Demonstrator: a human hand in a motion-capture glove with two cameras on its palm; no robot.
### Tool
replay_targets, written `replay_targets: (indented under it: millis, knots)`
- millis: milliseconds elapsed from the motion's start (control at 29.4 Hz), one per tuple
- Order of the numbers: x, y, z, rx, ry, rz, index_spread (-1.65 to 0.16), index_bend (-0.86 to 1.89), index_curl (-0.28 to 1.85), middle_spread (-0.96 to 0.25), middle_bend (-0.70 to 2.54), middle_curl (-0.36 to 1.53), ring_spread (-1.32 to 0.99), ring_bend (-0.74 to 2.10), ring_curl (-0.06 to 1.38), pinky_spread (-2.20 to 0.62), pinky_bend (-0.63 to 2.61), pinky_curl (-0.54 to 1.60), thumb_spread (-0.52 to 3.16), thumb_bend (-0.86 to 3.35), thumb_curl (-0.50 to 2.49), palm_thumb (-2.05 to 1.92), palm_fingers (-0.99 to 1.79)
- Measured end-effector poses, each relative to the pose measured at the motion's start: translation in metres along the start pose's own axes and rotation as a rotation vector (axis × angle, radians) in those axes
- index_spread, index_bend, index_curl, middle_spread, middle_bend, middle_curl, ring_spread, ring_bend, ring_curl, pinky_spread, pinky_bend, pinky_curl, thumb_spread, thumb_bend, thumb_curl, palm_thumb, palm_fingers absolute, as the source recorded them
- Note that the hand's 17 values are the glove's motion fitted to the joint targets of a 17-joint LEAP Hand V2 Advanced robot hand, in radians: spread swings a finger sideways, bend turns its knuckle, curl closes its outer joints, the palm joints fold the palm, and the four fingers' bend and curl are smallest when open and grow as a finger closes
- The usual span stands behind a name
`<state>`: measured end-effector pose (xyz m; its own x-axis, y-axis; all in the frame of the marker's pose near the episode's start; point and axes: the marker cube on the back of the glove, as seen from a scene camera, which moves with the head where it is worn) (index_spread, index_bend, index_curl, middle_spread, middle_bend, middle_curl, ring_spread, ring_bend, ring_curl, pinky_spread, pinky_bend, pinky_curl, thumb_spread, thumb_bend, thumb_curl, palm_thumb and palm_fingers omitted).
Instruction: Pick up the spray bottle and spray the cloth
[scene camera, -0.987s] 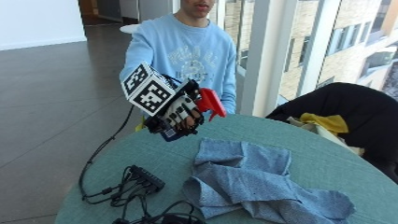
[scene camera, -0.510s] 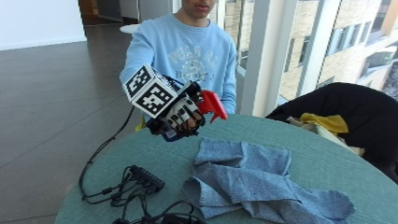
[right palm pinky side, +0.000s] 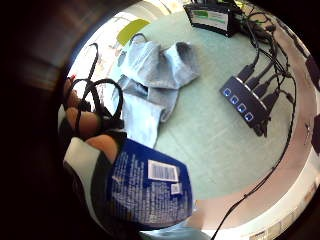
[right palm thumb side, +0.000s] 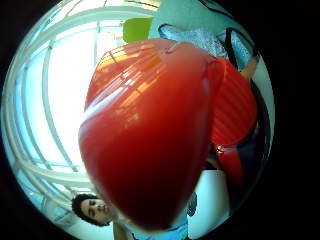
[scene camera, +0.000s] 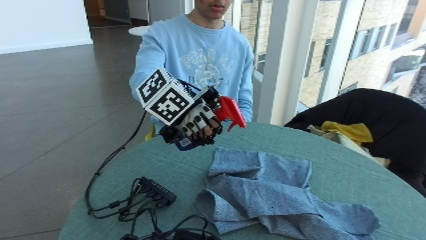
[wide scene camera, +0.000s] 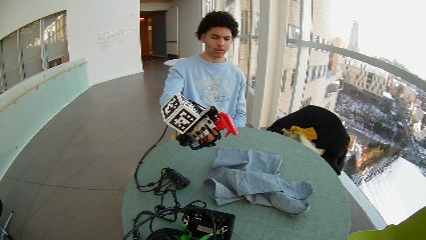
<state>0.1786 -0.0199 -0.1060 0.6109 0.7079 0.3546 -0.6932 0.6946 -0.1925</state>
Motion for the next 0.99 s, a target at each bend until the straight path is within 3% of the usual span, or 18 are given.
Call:
replay_targets:
  millis: [647,987]
  knots:
    - [-0.005,-0.001,0.011,-0.013,-0.003,-0.009,-0.15,0.16,0.45,-0.1,0.41,0.53,-0.08,0.56,0.39,0.04,0.3,0.37,0.66,-0.03,0.66,0.91,1.21]
    - [-0.059,0.006,0.032,0.047,-0.133,-0.189,-0.15,0.16,0.45,-0.1,0.42,0.54,-0.08,0.56,0.39,0.04,0.29,0.37,0.67,-0.03,0.66,0.91,1.21]
